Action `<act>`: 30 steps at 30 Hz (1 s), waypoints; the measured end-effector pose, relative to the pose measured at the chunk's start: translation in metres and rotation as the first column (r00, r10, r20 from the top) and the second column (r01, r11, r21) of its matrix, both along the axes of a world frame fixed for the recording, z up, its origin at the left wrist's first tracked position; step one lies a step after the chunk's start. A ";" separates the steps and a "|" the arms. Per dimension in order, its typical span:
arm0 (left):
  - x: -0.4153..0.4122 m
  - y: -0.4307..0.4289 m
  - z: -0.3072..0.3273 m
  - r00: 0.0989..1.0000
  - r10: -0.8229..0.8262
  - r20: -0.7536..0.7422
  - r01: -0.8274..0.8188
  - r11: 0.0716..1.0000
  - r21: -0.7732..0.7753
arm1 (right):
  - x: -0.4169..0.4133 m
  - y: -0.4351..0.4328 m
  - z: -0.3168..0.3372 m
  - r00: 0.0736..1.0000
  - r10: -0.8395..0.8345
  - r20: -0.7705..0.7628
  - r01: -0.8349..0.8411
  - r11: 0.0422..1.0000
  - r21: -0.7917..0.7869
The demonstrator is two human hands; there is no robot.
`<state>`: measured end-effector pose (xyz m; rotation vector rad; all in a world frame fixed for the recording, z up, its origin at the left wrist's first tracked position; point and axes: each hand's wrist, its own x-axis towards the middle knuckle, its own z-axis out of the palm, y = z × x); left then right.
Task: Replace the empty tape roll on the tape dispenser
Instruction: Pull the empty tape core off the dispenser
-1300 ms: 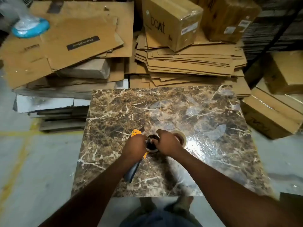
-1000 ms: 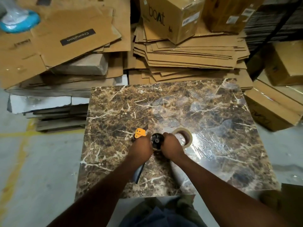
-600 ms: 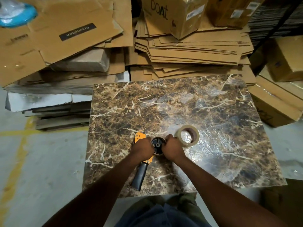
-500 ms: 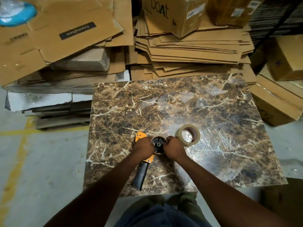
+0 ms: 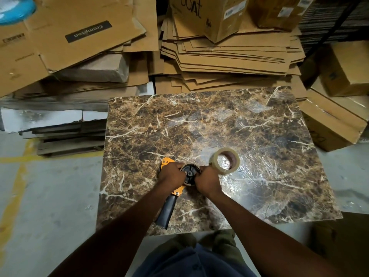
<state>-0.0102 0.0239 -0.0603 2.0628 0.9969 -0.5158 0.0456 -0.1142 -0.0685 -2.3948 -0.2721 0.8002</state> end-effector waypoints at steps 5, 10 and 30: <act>0.001 -0.002 0.003 1.000 0.022 -0.003 -0.022 1.000 -0.004 | -0.006 0.002 0.001 0.997 -0.012 0.082 0.013 1.000 -0.003; -0.001 -0.003 0.009 1.000 0.021 -0.007 -0.020 0.999 0.028 | -0.013 0.003 0.001 0.990 -0.080 0.118 0.076 0.996 0.043; 0.000 -0.009 0.007 0.994 -0.108 -0.023 0.109 0.992 0.065 | 0.000 0.010 0.007 0.981 0.167 0.102 -0.143 0.968 -0.206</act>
